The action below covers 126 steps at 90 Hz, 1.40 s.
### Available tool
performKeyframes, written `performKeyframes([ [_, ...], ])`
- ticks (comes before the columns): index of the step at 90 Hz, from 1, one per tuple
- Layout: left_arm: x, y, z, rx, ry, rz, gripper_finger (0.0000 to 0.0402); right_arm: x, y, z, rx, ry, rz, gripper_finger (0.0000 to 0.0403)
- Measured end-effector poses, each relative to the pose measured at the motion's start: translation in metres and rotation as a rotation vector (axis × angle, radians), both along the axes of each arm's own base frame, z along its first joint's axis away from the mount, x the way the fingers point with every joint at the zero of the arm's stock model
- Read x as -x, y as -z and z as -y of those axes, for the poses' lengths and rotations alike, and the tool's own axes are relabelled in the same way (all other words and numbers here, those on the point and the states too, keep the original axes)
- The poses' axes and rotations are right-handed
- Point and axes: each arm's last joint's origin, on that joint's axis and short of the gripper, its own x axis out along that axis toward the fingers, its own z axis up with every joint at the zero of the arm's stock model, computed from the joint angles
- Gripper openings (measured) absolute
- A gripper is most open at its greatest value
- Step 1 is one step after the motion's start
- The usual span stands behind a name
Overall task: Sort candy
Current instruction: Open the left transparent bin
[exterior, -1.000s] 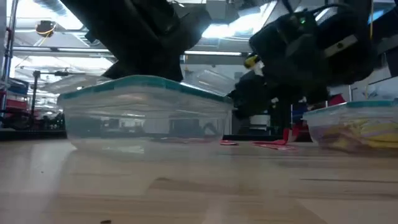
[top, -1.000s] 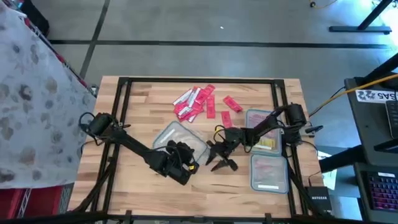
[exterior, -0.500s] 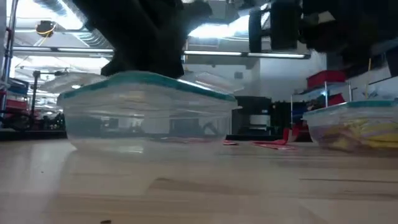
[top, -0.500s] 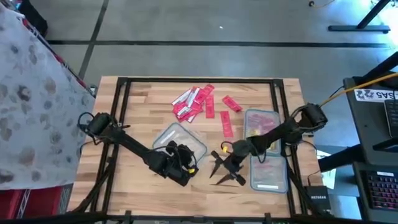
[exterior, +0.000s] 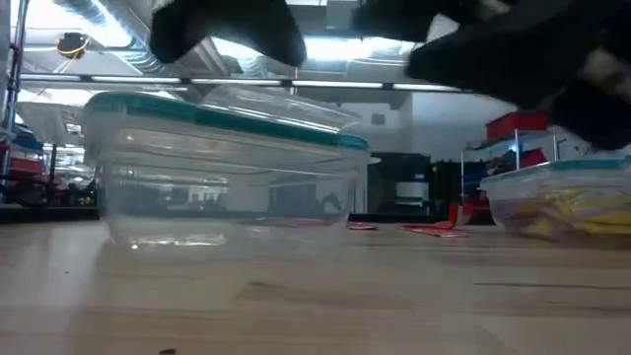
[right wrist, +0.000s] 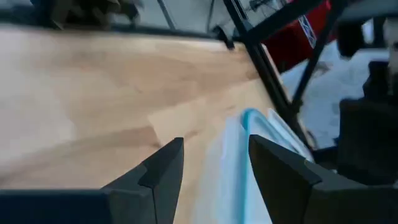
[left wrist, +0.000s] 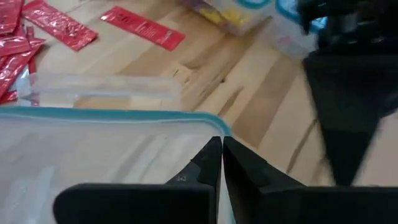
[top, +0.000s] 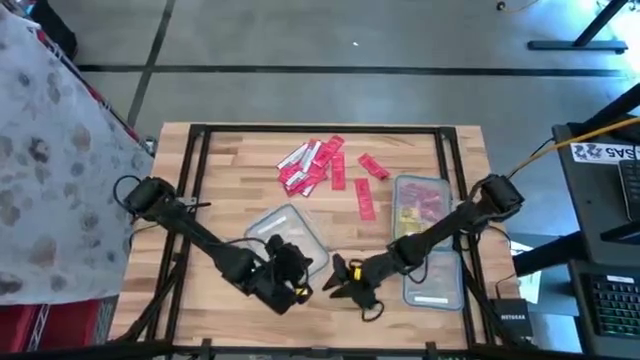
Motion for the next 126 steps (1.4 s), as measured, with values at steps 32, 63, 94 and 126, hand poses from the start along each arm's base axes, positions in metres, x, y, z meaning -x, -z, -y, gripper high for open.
performKeyframes([
  [32, 0.027, 0.011, 0.007, 0.041, -0.107, -0.088, 0.0000, -0.027, 0.013, 0.009, 0.019, 0.013, -0.014, 0.0170],
  [63, 0.034, 0.009, 0.016, 0.067, -0.116, -0.043, 0.0000, -0.034, 0.015, 0.027, -0.037, 0.143, -0.053, 0.0160],
  [94, 0.030, -0.020, 0.031, -0.026, -0.101, 0.181, 0.0000, -0.038, 0.008, 0.028, -0.171, 0.241, -0.031, 0.0009],
  [126, 0.037, -0.094, 0.068, -0.198, 0.104, 0.282, 0.0000, -0.039, -0.063, 0.033, -0.371, 0.442, 0.229, 0.0002],
])
